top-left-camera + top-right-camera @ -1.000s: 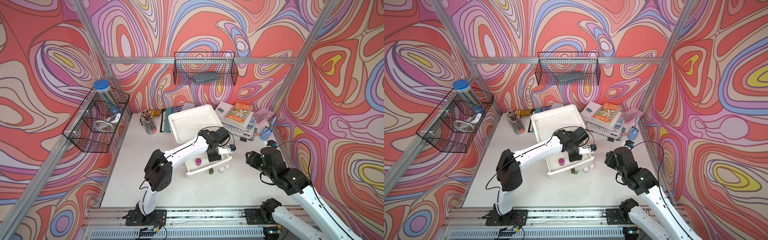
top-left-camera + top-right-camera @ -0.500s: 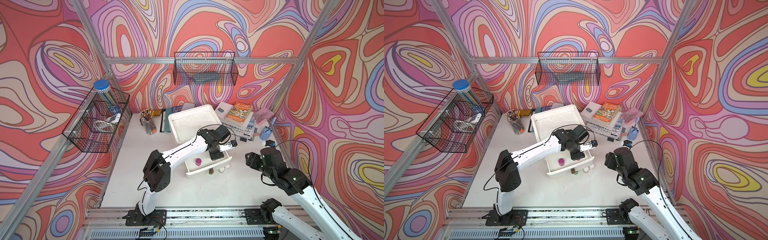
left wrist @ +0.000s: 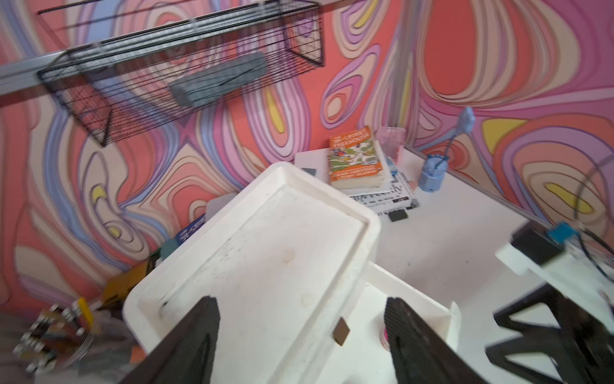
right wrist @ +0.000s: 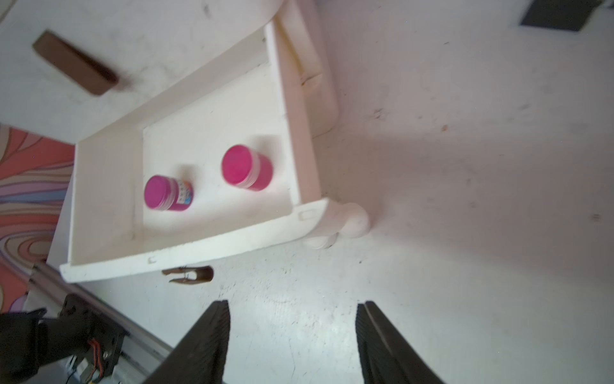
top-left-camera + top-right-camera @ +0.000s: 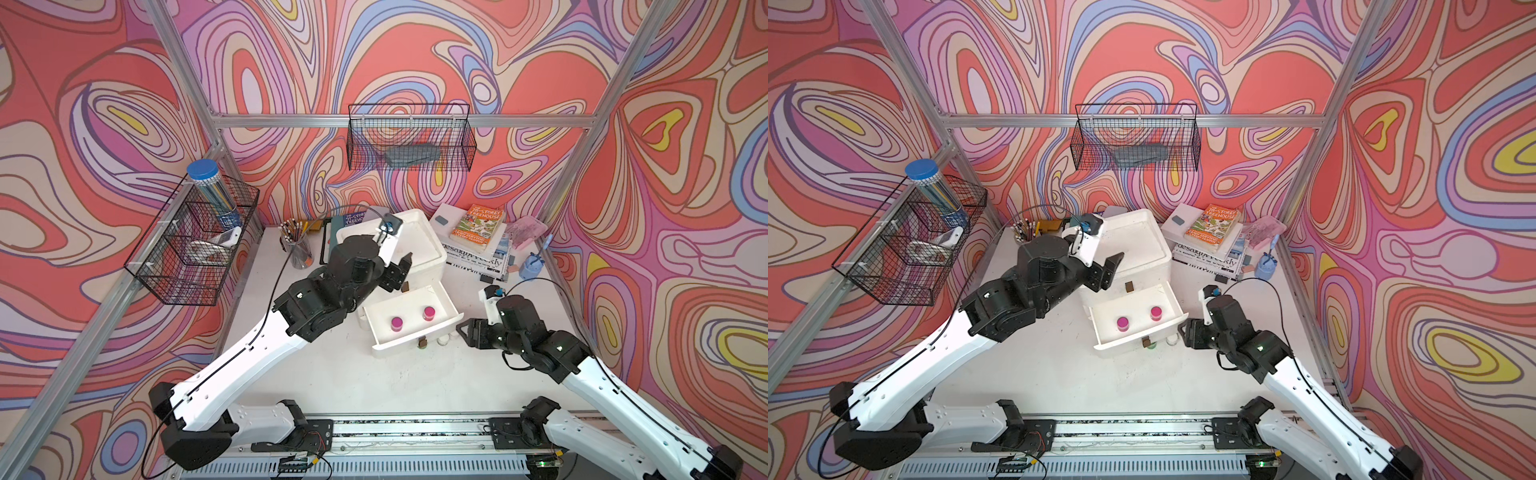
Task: Put the paint cans in the drawer according to color
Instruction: Close the drawer in the storage box.
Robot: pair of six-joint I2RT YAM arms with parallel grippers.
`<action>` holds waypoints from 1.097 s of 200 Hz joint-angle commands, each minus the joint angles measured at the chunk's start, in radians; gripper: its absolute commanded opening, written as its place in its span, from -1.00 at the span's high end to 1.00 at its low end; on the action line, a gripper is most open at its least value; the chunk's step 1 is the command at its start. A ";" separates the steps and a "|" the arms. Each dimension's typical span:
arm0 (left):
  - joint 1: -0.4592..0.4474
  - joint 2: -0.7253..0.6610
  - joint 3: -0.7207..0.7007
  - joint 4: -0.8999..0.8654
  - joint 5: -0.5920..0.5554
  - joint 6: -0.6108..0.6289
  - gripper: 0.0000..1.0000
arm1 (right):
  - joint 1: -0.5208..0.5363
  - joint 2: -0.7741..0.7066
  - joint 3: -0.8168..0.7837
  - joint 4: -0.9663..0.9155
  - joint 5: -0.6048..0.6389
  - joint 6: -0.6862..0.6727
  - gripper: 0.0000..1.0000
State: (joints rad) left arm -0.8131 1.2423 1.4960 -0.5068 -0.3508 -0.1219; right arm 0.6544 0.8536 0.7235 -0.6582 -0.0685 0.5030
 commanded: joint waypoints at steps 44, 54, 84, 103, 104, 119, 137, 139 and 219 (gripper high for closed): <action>0.200 0.006 -0.043 -0.261 -0.084 -0.396 -0.65 | 0.324 0.183 0.005 0.201 0.222 -0.009 -0.20; 0.241 0.015 -0.046 -0.267 -0.002 -0.424 -0.74 | 0.349 0.202 -0.004 0.242 0.262 0.011 -0.20; 0.316 0.048 -0.058 -0.278 0.116 -0.506 -0.83 | 0.367 0.250 -0.022 0.342 0.360 0.077 -0.20; 0.343 0.078 -0.063 -0.294 0.134 -0.537 -0.82 | 0.367 0.282 -0.023 0.394 0.391 0.088 -0.20; 0.346 0.081 -0.063 -0.296 0.135 -0.539 -0.82 | 0.367 0.283 -0.023 0.396 0.391 0.089 -0.20; 0.368 0.108 -0.069 -0.298 0.170 -0.560 -0.83 | 0.367 0.299 -0.021 0.426 0.411 0.092 -0.20; 0.372 0.134 -0.075 -0.270 0.198 -0.556 -0.82 | 0.368 0.317 -0.017 0.450 0.434 0.091 -0.21; 0.371 0.136 -0.075 -0.267 0.201 -0.555 -0.81 | 0.367 0.318 -0.017 0.452 0.437 0.089 -0.21; 0.372 0.230 -0.085 -0.223 0.252 -0.575 -0.24 | 0.367 0.466 0.020 0.655 0.430 0.065 -0.23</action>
State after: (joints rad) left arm -0.4442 1.4437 1.4246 -0.7185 -0.1261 -0.6849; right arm 1.0225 1.2804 0.7086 -0.1551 0.3248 0.5774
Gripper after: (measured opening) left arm 0.679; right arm 0.612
